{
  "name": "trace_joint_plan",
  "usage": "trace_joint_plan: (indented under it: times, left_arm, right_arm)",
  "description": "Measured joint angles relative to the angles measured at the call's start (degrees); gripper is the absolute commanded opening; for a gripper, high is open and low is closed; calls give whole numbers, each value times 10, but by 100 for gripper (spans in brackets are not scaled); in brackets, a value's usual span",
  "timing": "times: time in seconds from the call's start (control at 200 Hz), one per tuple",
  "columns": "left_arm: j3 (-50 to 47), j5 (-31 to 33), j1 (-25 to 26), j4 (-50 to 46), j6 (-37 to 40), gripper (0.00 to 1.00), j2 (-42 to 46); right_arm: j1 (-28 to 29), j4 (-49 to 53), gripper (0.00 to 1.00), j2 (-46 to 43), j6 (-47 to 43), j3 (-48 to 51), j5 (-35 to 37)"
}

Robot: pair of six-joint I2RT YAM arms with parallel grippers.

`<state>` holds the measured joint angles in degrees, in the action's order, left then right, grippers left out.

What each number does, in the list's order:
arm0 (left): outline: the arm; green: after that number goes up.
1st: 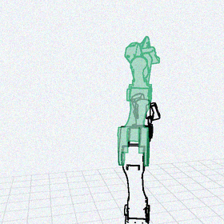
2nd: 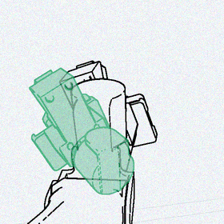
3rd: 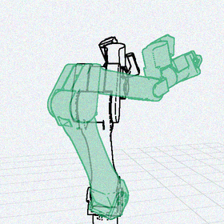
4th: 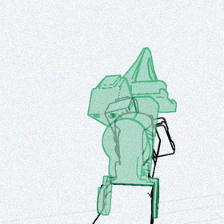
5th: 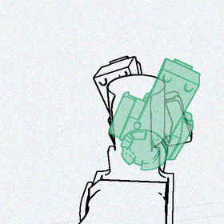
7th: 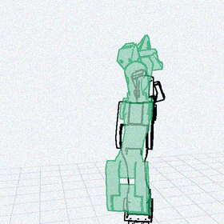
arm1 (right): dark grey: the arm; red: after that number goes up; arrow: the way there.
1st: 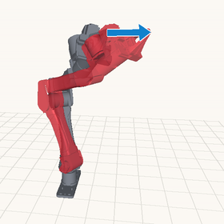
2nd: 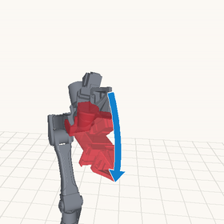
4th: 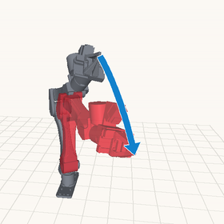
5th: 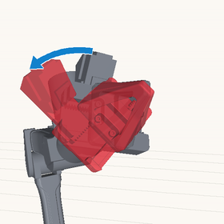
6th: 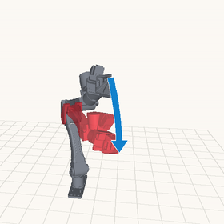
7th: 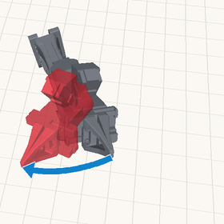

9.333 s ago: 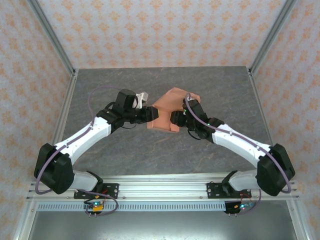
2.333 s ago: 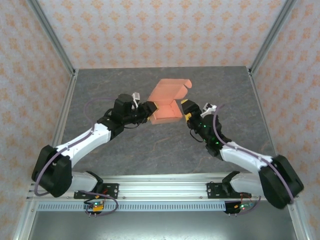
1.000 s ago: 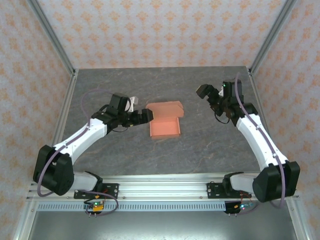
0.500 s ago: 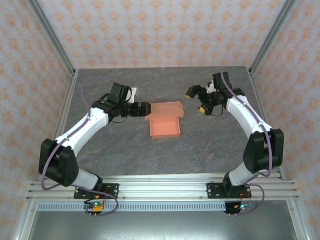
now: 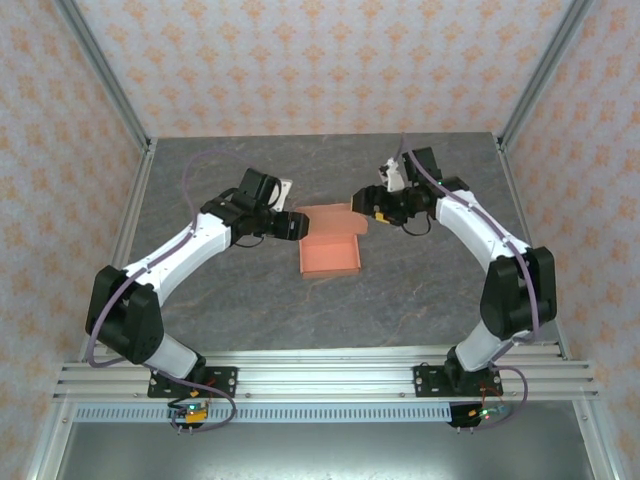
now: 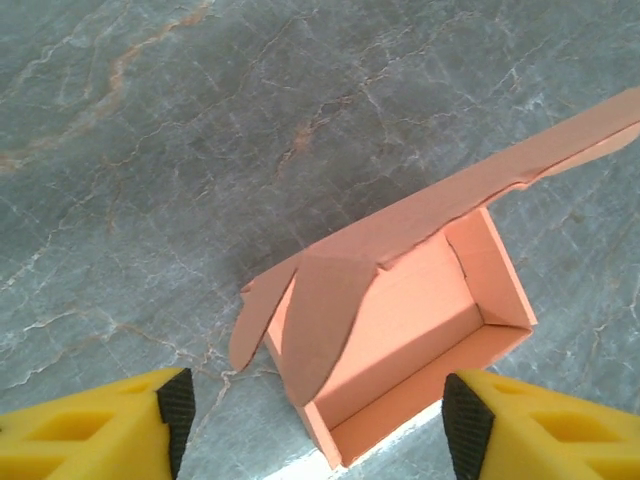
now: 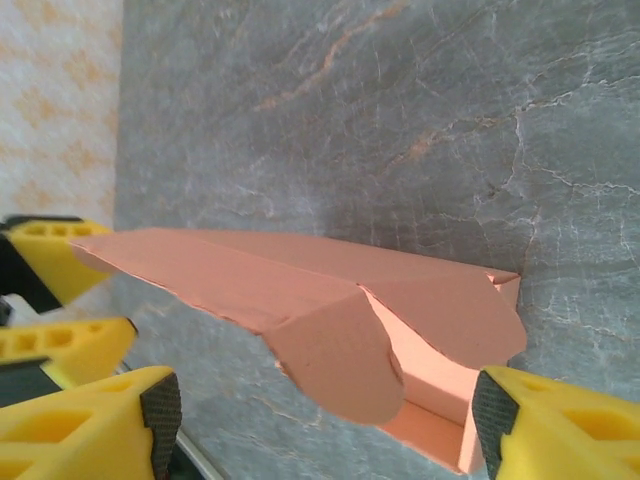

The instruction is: Fold the paper box

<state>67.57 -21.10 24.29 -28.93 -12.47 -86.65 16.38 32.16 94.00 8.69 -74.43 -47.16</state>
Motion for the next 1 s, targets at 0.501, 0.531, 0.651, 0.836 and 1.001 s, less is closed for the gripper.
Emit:
trace_joint_plan:
  times: [0.501, 0.531, 0.651, 0.836, 1.001]
  left_arm:
    - [31, 49, 20, -3, 4, 36, -52]
    - [32, 52, 20, -4, 4, 35, -55]
    - [35, 56, 20, -5, 3, 34, -60]
    - [47, 68, 20, -8, 0, 46, -67]
    - [62, 105, 20, -16, -4, 68, -70]
  right_arm:
    - [14, -7, 45, 43, -68, 0, 8]
    - [15, -11, 44, 43, -66, 1, 7]
    - [18, -30, 41, 42, -56, 16, 7]
    - [23, -48, 40, 40, -41, 39, 16]
    - [23, -52, 40, 37, -33, 42, 27]
